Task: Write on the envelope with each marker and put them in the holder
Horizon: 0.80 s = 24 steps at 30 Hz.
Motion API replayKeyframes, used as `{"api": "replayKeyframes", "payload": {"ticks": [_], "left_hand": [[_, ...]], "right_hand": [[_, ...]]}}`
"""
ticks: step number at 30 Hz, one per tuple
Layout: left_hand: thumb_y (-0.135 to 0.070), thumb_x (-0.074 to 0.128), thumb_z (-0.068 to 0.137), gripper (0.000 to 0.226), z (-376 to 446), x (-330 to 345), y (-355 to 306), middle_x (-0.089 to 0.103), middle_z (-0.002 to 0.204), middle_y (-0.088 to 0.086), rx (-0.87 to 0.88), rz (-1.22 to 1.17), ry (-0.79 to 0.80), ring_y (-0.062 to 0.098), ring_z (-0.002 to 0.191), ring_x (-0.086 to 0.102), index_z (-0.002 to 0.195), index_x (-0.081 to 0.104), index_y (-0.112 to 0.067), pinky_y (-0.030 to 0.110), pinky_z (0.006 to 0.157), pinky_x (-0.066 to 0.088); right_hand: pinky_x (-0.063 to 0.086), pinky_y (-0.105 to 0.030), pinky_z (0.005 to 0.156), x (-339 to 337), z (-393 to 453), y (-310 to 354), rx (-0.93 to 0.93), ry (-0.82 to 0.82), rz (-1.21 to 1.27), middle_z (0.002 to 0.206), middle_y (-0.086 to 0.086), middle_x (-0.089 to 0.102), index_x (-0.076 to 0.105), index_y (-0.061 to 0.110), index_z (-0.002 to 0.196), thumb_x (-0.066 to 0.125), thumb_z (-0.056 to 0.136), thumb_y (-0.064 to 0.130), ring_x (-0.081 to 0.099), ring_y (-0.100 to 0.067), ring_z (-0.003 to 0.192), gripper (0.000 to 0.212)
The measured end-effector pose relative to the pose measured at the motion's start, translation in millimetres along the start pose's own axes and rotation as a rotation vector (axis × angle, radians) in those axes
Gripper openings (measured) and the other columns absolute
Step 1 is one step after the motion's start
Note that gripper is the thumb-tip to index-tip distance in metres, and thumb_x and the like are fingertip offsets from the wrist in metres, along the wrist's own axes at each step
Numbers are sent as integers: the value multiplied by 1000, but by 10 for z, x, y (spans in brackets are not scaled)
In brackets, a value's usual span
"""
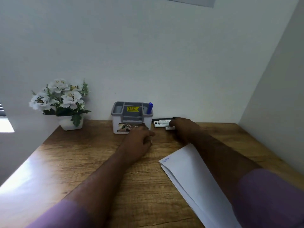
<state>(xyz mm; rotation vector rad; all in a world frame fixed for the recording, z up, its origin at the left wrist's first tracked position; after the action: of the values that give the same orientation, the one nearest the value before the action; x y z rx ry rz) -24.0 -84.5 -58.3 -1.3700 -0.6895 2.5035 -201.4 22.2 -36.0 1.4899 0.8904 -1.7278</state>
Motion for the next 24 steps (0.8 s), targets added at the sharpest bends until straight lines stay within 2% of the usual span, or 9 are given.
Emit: {"api": "replayKeyframes", "payload": {"ticks": [3,6,9,12,15,17,20,22,24], "left_hand": [[-14,60,89,31,5,-15,9,61,116,1,-30,-20,-14,8,104,52,119,65,-18,15,83,36],[-20,59,91,31,-27,-52,-51,61,116,-1,-22,-41,-31,6,103,50,121,63,-20,11,81,36],[-39,57,91,41,-46,-71,-180,54,129,-8,-9,-134,-52,8,118,45,130,55,-28,27,96,40],[-39,55,92,46,-57,-31,-420,54,132,-5,57,-230,-79,9,119,45,135,50,-24,30,98,40],[-22,57,94,28,-88,-5,-588,66,104,7,120,-260,-122,16,93,57,119,62,-12,34,79,48],[-13,57,93,17,-106,-1,-601,64,94,4,139,-298,-124,14,84,57,109,63,-15,27,69,46],[-8,54,93,15,-153,33,-619,62,94,-1,164,-304,-82,5,86,55,105,62,-14,15,71,44],[-8,51,95,17,-162,41,-617,64,95,3,154,-334,-66,4,88,54,108,62,-9,13,73,42],[-15,49,97,18,-143,16,-610,65,94,5,134,-401,-46,8,85,56,107,61,-7,20,73,45]], "right_hand": [[43,-36,74,-72,-75,49,-31,-40,-130,114,-4,56,57,20,107,57,90,37,52,-26,107,24],[42,-34,65,-278,-236,142,-39,-67,-80,102,-6,63,51,19,103,59,86,26,59,-26,92,20],[48,-33,68,-551,-491,188,-77,-321,440,89,-6,67,56,15,98,63,82,13,62,-23,78,17],[51,-27,65,-756,-798,237,-84,-465,1005,83,-8,68,65,7,89,70,78,1,64,-17,70,13],[50,-29,58,-784,-980,304,-125,-429,1348,77,-20,62,60,-8,83,68,79,-10,63,-20,63,9],[47,-27,53,-724,-1011,336,-95,-337,1360,74,-16,62,60,-8,84,72,80,-1,61,-16,60,14],[39,-23,43,-573,-1026,410,-4,-155,1222,61,-4,65,68,2,83,73,84,24,57,-8,48,23],[43,-26,47,-519,-1015,422,45,-122,1289,62,-10,67,69,3,80,67,88,31,59,-15,48,29],[48,-29,52,-532,-999,398,52,-87,1416,70,-18,69,71,0,82,62,91,29,60,-22,51,32]]}}
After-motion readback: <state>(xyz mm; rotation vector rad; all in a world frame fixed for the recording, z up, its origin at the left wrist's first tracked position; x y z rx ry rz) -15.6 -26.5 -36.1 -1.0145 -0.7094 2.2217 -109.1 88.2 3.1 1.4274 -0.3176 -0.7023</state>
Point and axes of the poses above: each hand's wrist, its own z-axis towards the middle knuckle, its own x-axis out of the palm, y = z × x, the point moved 3 cm from there along z, towards the middle knuckle
